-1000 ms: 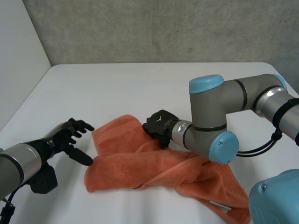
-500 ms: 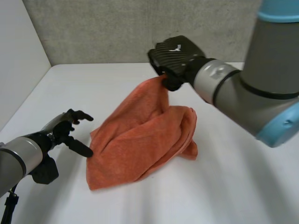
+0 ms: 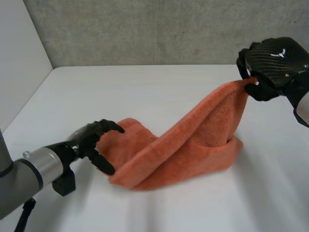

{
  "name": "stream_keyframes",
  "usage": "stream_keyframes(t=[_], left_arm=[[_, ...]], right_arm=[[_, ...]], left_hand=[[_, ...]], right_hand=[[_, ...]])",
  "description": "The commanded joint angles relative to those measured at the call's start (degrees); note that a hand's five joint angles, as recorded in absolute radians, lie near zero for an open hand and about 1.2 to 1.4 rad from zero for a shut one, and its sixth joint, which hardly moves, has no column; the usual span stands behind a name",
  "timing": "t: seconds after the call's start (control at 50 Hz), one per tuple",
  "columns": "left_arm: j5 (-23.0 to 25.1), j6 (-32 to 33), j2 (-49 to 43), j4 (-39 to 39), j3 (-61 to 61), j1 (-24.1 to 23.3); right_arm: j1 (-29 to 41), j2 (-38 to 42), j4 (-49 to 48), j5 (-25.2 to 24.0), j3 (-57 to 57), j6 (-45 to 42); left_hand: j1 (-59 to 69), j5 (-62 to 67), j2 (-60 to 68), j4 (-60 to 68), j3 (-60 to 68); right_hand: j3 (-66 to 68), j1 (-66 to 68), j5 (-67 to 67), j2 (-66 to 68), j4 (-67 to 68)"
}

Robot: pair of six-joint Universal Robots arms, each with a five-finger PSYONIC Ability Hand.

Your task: Fold the laundry

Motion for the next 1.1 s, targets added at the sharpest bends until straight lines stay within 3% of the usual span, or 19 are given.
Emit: stream_keyframes(t=[0.02, 0.44, 0.54, 0.58, 0.64, 0.92, 1.0, 1.1], left_arm=[[0.72, 0.23, -0.19, -0.09, -0.01, -3.97], [0.63, 4.88, -4.93, 0.87, -0.28, -4.32], [-0.51, 5.06, -8.8, 3.25, 0.43, -4.41], [-3.22, 5.06, -10.46, 6.39, 0.78, -4.5], [-6.3, 5.15, -11.61, 9.47, 1.04, -4.68], [-8.16, 5.15, -13.9, 12.39, 2.36, -6.08], [-7.99, 5.15, -13.9, 12.65, 2.62, -6.61], [-7.98, 5.06, -13.2, 11.95, 2.45, -7.4]], right_arm=[[-6.04, 0.22, -0.7, -0.18, 3.18, -0.42], [-9.91, 4.18, -3.78, -0.09, 6.35, -1.82], [-10.79, 4.18, -4.66, -0.18, 7.14, -1.82], [-12.28, 4.18, -5.53, -0.27, 7.75, -1.74], [-12.72, 4.7, -5.97, -0.27, 7.84, -1.65], [-12.55, 10.07, -6.41, -0.18, 6.26, -2.09], [-12.55, 12.08, -6.59, 0.43, 5.65, -3.49], [-12.37, 14.28, -7.82, 0.61, 4.59, -4.98]], left_hand=[[-4.8, 5.02, 5.6, 5.74, 5.61], [0.44, 10.25, 10.83, 10.98, 10.85], [13.73, 23.54, 24.12, 24.26, 24.14], [27.61, 37.42, 38.0, 38.15, 38.02], [35.74, 45.55, 46.13, 46.27, 46.15], [30.38, 40.19, 40.77, 40.92, 40.79], [13.3, 23.11, 23.69, 23.84, 23.71], [2.17, 11.98, 12.56, 12.71, 12.58]], right_hand=[[12.18, 25.25, 14.98, 12.55, 11.64], [12.18, 25.25, 14.98, 12.55, 11.64], [12.18, 25.25, 14.98, 12.55, 11.64], [12.18, 25.25, 14.98, 12.55, 11.64], [12.18, 25.25, 14.98, 12.55, 11.64], [12.18, 25.25, 14.98, 12.55, 11.64], [12.18, 25.25, 14.98, 12.55, 11.64], [12.18, 25.25, 14.98, 12.55, 11.64]])
